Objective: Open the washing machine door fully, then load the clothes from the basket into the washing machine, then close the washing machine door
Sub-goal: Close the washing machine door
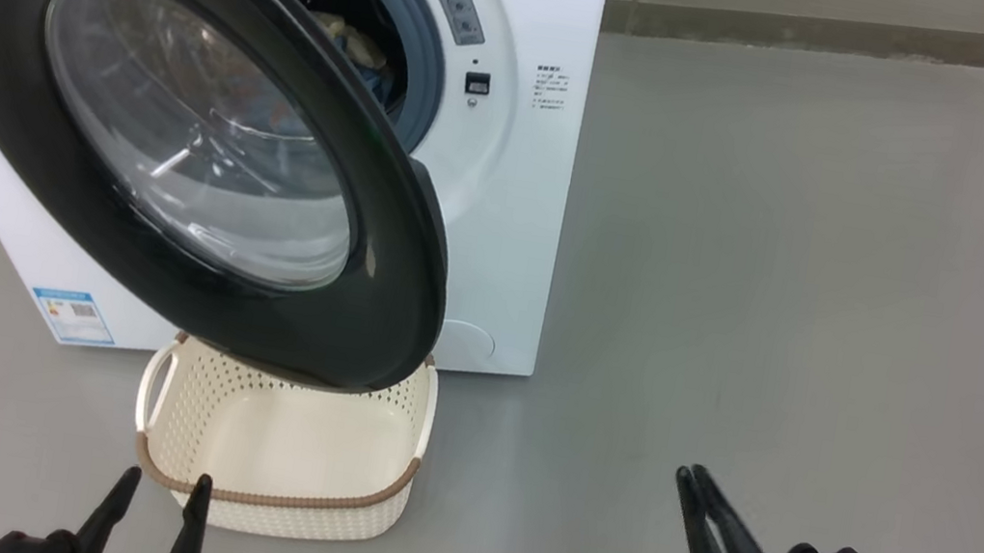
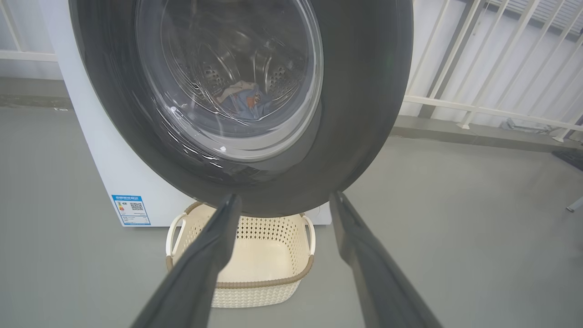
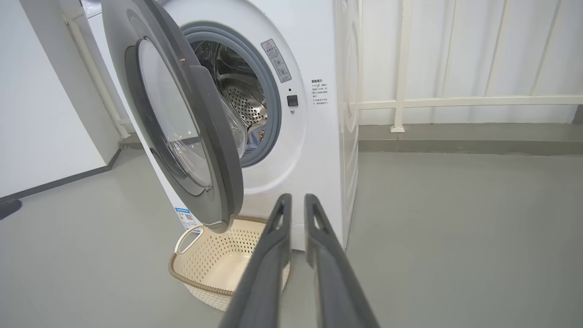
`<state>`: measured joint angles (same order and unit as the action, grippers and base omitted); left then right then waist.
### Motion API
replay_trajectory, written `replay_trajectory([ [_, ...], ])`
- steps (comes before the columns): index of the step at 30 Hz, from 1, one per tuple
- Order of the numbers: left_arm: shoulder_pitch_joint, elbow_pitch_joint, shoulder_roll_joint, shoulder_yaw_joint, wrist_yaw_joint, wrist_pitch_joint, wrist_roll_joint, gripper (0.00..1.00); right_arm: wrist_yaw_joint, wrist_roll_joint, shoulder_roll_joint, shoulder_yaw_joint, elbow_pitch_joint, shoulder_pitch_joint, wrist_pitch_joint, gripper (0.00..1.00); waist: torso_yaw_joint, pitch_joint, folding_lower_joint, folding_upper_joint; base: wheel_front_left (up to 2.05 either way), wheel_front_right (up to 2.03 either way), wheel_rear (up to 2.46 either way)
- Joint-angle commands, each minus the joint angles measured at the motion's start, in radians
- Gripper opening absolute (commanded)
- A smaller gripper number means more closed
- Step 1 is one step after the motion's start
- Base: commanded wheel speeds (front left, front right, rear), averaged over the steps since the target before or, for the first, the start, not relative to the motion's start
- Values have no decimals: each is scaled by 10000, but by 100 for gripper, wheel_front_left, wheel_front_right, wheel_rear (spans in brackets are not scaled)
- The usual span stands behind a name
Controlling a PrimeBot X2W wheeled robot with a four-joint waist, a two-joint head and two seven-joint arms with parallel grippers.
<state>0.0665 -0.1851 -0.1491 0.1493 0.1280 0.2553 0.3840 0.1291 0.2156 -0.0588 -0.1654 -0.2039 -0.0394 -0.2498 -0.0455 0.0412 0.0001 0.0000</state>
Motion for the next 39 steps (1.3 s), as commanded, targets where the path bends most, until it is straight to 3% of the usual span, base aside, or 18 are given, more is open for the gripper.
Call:
replay_trajectory([
  [1, -469, 181, -140, -283, 27, 64, 24, 100, 16, -48, -86, -411, 298, -554, -120, 0, -107, -153, -1, 0, 0, 0, 0],
  [12, -1191, 184, -16, 152, 27, 65, 76, 100, 16, 103, -846, -2145, 250, -2390, -120, 0, -833, -1196, -1, 0, 0, 0, 0],
  [23, -2191, -8, 180, 791, 27, 65, 278, 100, 16, 852, -1664, -4516, -451, -4926, -120, 0, -1927, -2489, -1, 0, 0, 0, 0],
  [39, -2891, -146, 447, 1304, 27, 65, 441, 100, 16, 1103, -2051, -4823, -1469, -6484, -120, 0, -2920, -3545, -1, 0, 0, 0, 0],
])
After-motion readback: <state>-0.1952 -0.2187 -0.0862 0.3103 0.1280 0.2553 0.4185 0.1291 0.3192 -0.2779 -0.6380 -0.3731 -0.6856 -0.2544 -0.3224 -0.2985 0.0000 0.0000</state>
